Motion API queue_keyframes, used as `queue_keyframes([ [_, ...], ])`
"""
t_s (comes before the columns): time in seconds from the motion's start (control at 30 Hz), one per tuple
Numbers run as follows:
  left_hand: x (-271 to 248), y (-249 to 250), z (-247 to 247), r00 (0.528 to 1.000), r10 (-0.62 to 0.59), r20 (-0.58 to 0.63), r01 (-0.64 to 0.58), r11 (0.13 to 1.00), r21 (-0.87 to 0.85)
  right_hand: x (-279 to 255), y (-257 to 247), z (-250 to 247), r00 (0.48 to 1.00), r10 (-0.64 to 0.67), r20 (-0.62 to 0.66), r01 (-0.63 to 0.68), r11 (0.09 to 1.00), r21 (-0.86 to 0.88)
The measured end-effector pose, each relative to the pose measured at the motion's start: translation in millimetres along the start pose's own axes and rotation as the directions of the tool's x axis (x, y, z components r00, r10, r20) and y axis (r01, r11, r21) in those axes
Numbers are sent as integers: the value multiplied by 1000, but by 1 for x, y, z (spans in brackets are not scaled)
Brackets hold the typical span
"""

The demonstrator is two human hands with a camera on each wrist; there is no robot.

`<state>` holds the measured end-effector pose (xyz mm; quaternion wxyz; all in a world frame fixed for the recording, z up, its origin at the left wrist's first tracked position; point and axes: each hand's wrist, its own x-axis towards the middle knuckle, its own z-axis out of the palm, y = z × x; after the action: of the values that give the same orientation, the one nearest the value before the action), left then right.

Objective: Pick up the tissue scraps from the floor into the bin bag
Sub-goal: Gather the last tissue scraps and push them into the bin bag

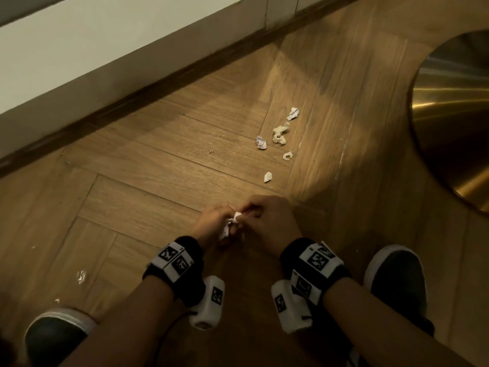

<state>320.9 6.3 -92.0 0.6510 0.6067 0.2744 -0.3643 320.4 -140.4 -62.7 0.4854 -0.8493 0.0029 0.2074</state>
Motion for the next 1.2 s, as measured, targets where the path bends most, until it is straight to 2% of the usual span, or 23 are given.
queue_keyframes([
  [0.1,0,-11,12,994,-105,-10,101,977,-190,1,-2,3,1000,-7,22,8,999,-40],
  [0.17,-3,-10,19,994,-109,14,108,945,-308,2,1,3,999,-10,35,14,992,-125],
  [0.23,-4,-8,23,996,-85,22,88,938,-335,2,1,0,996,-13,89,27,987,-156],
  [0.3,-3,-6,22,998,-67,-4,63,958,-280,3,-1,-7,988,-45,145,65,989,-132],
  [0.33,0,-5,21,996,-85,17,86,947,-311,5,0,-12,989,-60,135,75,992,-106],
  [0.4,5,-1,19,985,-147,86,170,875,-452,17,7,-23,999,-48,11,49,993,-112],
  [0.47,11,2,16,983,-166,84,185,844,-503,34,19,-33,987,-48,-152,15,977,-213],
  [0.53,12,8,13,982,-175,75,190,867,-461,50,30,-39,977,-75,-199,16,960,-280],
  [0.6,15,11,10,982,-171,74,187,904,-384,64,36,-41,990,-52,-129,3,935,-355],
  [0.67,19,16,9,991,-134,20,134,942,-309,77,39,-41,997,-44,-57,13,892,-452],
  [0.73,24,22,12,995,-66,-69,45,962,-271,83,35,-45,999,-22,-42,0,892,-452],
  [0.83,29,30,18,982,16,-186,-48,984,-169,78,25,-47,1000,-18,14,21,954,-299],
  [0.9,35,34,24,966,57,-253,-74,996,-55,64,12,-43,991,-115,62,124,980,-158],
  [1.0,38,41,36,963,124,-238,-119,992,36,51,2,-34,974,-199,109,208,975,-79],
  [1.07,39,46,42,964,143,-225,-137,990,43,53,2,-36,973,-194,123,206,975,-90],
  [1.13,41,55,46,949,170,-264,-161,985,53,57,0,-45,976,-175,127,184,981,-60],
  [1.2,51,69,48,906,251,-340,-222,968,121,63,-3,-56,993,-108,50,102,987,124],
])
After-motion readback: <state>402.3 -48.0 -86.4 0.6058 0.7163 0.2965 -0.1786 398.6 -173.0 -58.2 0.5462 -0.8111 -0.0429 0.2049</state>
